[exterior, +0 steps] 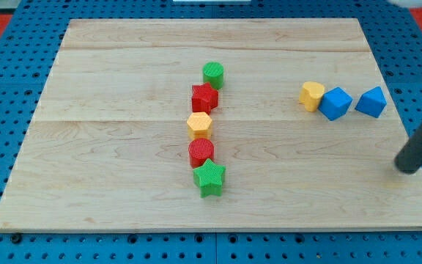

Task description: Push the blue triangle to bottom left side of the blue cube

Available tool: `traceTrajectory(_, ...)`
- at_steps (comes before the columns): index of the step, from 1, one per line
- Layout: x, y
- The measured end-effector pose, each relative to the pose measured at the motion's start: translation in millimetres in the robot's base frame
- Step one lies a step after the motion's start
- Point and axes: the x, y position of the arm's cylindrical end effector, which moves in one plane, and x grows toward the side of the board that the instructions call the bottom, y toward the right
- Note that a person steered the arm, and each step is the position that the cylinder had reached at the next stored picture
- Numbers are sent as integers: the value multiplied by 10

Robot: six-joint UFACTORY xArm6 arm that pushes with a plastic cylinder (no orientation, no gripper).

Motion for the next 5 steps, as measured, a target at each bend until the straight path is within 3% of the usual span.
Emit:
traceTrajectory(1,-191,77)
traceTrajectory(2,-886,93)
traceTrajectory(4,-1436,91)
traceTrajectory(5,-1360,58)
